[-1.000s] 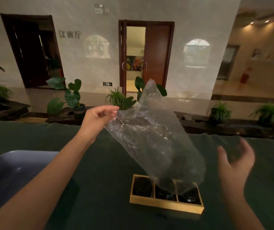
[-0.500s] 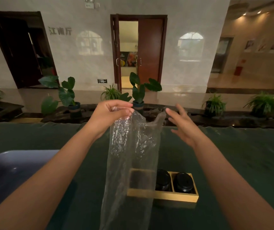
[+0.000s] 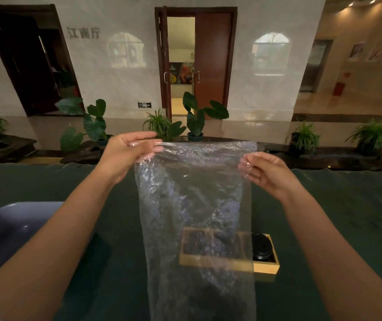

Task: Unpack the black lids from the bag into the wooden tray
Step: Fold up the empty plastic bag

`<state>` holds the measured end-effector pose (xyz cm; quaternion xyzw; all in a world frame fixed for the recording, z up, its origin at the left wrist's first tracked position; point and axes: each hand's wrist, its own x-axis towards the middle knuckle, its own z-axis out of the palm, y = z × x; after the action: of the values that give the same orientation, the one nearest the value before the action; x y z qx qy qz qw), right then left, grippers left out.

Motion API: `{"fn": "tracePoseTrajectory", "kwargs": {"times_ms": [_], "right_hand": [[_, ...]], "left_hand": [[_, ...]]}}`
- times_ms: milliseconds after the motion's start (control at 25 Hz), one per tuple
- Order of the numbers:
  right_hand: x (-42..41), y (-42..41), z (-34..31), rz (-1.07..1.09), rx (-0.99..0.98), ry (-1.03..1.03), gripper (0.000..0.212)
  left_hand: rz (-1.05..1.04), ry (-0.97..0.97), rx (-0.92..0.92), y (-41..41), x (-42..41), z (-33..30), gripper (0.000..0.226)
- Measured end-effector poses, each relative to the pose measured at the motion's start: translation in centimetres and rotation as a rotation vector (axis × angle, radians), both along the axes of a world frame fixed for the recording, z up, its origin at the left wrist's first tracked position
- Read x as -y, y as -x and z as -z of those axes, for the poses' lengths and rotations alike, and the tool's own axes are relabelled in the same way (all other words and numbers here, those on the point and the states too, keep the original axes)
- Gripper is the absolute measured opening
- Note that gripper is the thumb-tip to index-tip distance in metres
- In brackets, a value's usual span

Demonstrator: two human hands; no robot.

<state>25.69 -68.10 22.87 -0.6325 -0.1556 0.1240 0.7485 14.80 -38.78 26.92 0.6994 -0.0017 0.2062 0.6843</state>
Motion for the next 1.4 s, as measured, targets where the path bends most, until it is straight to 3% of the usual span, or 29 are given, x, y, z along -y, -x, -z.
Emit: {"fn": "tracePoseTrajectory", "kwargs": {"times_ms": [120, 280, 320, 440, 520, 640, 720, 800, 920, 1040, 1120, 1240, 1280, 1320, 1400], "right_hand": [[-0.3, 0.0, -0.1, 0.108, -0.055, -0.153, 0.009], [0.0, -0.3, -0.2, 0.270, -0.116, -0.292, 0.025], [0.4, -0.1, 0.0, 0.225, -0.110, -0.244, 0.042], [1.4, 2.2, 2.5, -0.057, 0.021, 0.174, 0.098], [1.2, 3.9, 3.9, -0.156, 0.097, 0.218, 0.111], [1.2, 4.6, 3.8, -0.086, 0.242, 0.145, 0.099], [1.6, 4.4, 2.7, -0.071, 0.356, 0.211, 0.075], [2.3, 4.2, 1.9, -0.129, 0.392, 0.312, 0.059], [3.7, 3.7, 0.8, -0.281, 0.339, 0.411, 0.066], [3.8, 3.3, 0.3, -0.237, 0.399, 0.584, 0.069], [3.1, 3.1, 0.8, -0.051, 0.505, 0.700, 0.056], [2.4, 2.6, 1.5, 0.332, 0.709, 0.773, 0.016], [2.3, 2.2, 1.7, 0.399, 0.708, 0.829, 0.011], [2.3, 2.1, 1.9, 0.392, 0.690, 0.932, 0.016], [1.8, 2.3, 1.8, 0.234, 0.704, 1.139, 0.046]], "left_hand": [[0.097, 0.235, 0.000, 0.6, 0.2, 1.7, 0.082], [0.168, 0.037, -0.312, 1.6, 2.7, 6.2, 0.105], [0.124, 0.121, -0.317, 1.6, 2.9, 7.1, 0.104], [0.011, 0.361, -0.190, 1.2, 2.5, 7.9, 0.085], [-0.006, 0.353, -0.110, 1.3, 2.1, 7.8, 0.085], [0.086, -0.059, -0.052, 2.3, 1.6, 7.3, 0.100], [0.134, -0.413, -0.076, 3.0, 1.4, 6.6, 0.081], [0.117, -0.584, -0.102, 3.2, 1.2, 5.7, 0.053], [0.207, -0.587, -0.191, 3.1, 0.5, 5.2, 0.064], [0.086, -0.812, -0.220, 2.6, 0.2, 5.1, 0.072], [-0.108, -0.876, -0.139, 2.1, 0.3, 5.0, 0.052], [-0.309, -0.888, 0.000, 1.2, 0.3, 5.1, 0.008], [-0.295, -0.831, -0.006, 1.0, 0.2, 4.9, 0.011], [-0.234, -0.740, -0.017, 0.8, 0.3, 4.8, 0.014], [-0.113, -0.615, 0.012, 0.6, 1.1, 4.3, 0.015]]}}
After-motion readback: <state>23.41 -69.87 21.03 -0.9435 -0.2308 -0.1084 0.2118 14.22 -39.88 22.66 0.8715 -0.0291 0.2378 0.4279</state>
